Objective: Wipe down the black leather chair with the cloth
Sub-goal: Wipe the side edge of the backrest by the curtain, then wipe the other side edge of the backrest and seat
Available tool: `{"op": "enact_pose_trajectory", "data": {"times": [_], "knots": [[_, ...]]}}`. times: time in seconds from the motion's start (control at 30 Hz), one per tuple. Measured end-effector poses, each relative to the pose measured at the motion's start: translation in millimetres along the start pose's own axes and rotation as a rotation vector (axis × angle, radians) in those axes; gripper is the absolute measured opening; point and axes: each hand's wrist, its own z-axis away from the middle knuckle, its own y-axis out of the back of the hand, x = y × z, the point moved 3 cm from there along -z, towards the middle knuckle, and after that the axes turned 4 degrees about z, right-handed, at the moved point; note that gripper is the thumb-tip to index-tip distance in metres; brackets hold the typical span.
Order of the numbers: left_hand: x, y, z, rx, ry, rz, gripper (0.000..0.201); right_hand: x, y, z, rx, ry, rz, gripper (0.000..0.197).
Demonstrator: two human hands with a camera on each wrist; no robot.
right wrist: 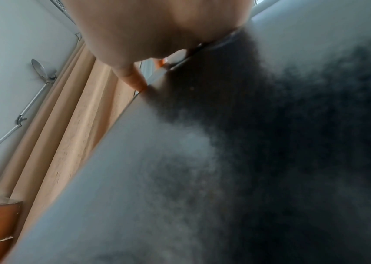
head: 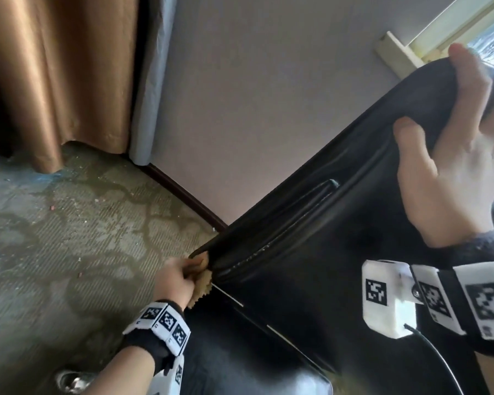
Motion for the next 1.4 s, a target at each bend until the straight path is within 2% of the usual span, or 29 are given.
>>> {"op": "enact_pose_trajectory", "data": {"times": [0.07, 0.2, 0.23, 0.37, 0.47, 0.53, 0.6, 0.73, 0.8, 0.87, 0.97, 1.0, 1.03, 1.07, 1.13, 1.17, 1.2, 1.27, 1.3, 1.4], "knots": [[14, 17, -1, 0.099, -0.093, -0.18, 0.034, -5, 6, 2, -0.013, -0.002, 0.045, 0.061], [80, 74, -4, 0.325, -0.263, -0.213, 0.036, -7, 15, 4, -0.078, -0.012, 0.133, 0.064], [98, 88, -5, 0.327, -0.277, -0.217, 0.036, -6, 16, 3, -0.094, -0.014, 0.128, 0.065], [184, 101, 26, 0.145, -0.441, -0.209, 0.043, -9, 21, 5, -0.129, -0.035, 0.1, 0.063], [244, 76, 77, 0.105, -0.598, -0.181, 0.048, -13, 29, 3, -0.142, -0.051, 0.042, 0.06], [276, 56, 114, 0.061, -0.715, -0.113, 0.049, -13, 43, 6, -0.149, -0.065, -0.133, 0.057], [298, 35, 143, 0.03, -0.81, -0.068, 0.045, -12, 62, 24, -0.135, -0.106, -0.404, 0.052], [317, -20, 187, -0.04, -0.881, -0.085, 0.036, -2, 88, 81, -0.071, -0.261, -0.811, 0.049], [318, -50, 197, -0.102, -0.874, -0.119, 0.037, 18, 86, 90, -0.079, -0.403, -0.962, 0.054], [318, -78, 205, -0.221, -0.884, -0.164, 0.042, 47, 83, 87, -0.027, -0.522, -1.033, 0.055], [318, -108, 216, -0.465, -0.925, -0.212, 0.056, 85, 86, 83, 0.096, -0.602, -0.965, 0.051], [319, -112, 218, -0.502, -0.956, -0.244, 0.058, 96, 90, 83, 0.129, -0.603, -0.923, 0.049], [323, -114, 219, -0.484, -1.017, -0.287, 0.06, 106, 96, 82, 0.164, -0.584, -0.877, 0.048], [330, -113, 219, -0.406, -1.111, -0.335, 0.06, 116, 102, 81, 0.202, -0.547, -0.815, 0.046], [351, -113, 213, -0.142, -1.305, -0.498, 0.062, 131, 114, 72, 0.269, -0.446, -0.642, 0.044], [360, -115, 208, -0.03, -1.337, -0.616, 0.065, 135, 117, 67, 0.294, -0.389, -0.548, 0.044], [367, -118, 200, 0.019, -1.296, -0.747, 0.074, 134, 118, 60, 0.31, -0.328, -0.463, 0.043], [371, -125, 187, 0.004, -1.114, -0.943, 0.1, 120, 111, 44, 0.278, -0.193, -0.325, 0.038], [370, -127, 184, 0.007, -1.066, -1.002, 0.108, 108, 105, 37, 0.235, -0.133, -0.251, 0.034], [365, -124, 175, 0.064, -1.091, -1.022, 0.112, 95, 90, 27, 0.122, -0.061, -0.079, 0.033]]}}
